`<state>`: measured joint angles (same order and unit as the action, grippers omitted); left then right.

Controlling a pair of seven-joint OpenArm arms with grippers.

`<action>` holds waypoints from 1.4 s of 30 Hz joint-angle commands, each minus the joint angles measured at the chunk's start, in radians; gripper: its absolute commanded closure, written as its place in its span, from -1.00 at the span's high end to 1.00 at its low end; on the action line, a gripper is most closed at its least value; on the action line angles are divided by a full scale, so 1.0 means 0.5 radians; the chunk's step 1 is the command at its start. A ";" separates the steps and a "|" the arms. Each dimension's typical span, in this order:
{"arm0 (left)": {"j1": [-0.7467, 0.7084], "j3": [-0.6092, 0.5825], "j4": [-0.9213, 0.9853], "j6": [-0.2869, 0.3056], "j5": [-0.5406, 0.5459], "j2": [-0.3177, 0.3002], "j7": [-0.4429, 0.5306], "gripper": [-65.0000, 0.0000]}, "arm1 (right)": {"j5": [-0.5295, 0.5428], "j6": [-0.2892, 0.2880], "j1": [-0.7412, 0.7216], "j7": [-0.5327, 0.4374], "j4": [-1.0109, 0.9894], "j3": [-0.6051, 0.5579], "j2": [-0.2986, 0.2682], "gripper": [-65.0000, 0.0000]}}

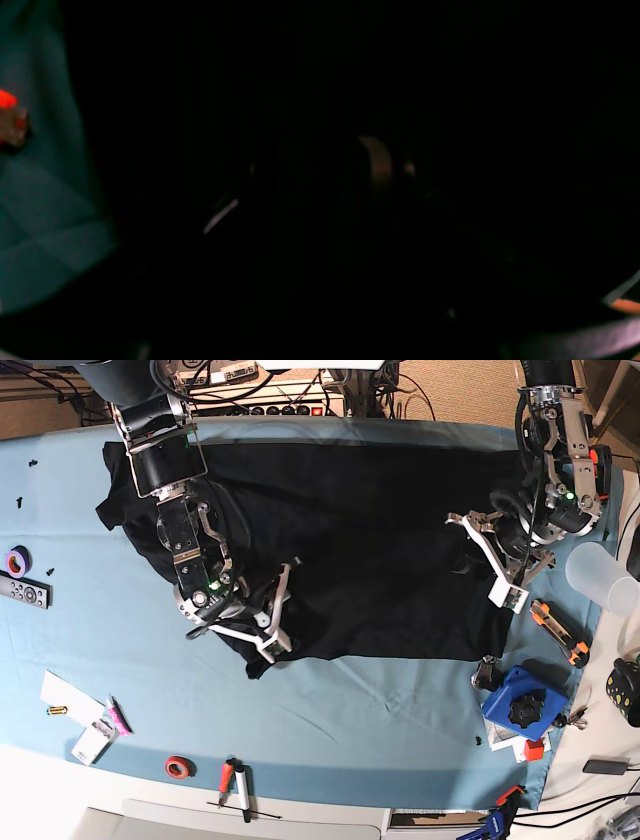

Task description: Layout the t-shirt on the table in an organized manner, then fold the t-shirt properly

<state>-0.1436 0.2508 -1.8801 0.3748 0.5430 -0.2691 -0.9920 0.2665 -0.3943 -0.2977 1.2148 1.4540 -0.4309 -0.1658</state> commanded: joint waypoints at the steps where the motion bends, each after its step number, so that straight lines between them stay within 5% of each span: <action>1: 0.021 0.009 -0.031 0.008 0.021 -0.015 0.048 -0.20 | 0.121 -0.064 -0.015 0.016 0.011 -0.015 0.017 -0.35; 14: 0.021 0.009 -0.031 0.008 0.021 -0.015 0.048 -0.20 | 0.043 -0.083 -0.076 -0.176 0.486 -0.011 0.017 -0.35; 17: 0.021 0.009 -0.031 0.008 0.021 -0.015 0.048 -0.20 | -0.059 -0.011 -0.076 -0.203 0.545 -0.011 0.017 -0.35; 22: 0.021 0.009 -0.031 0.008 0.021 -0.015 0.048 -0.20 | -0.363 0.224 -0.069 -0.172 0.542 -0.011 0.014 -0.35; 30: 0.021 0.009 -0.031 0.008 0.021 -0.015 0.047 -0.20 | -0.524 0.378 -0.069 -0.179 0.430 -0.011 0.010 -0.35; 42: 0.021 0.009 -0.031 0.008 0.021 -0.015 0.048 -0.20 | -0.580 0.362 -0.069 -0.405 0.007 -0.011 0.011 -0.35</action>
<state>-0.1436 0.2504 -1.8801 0.3744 0.5423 -0.2687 -0.9924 -0.0246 -0.2104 -0.3050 1.0283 1.4403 -0.4404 -0.1608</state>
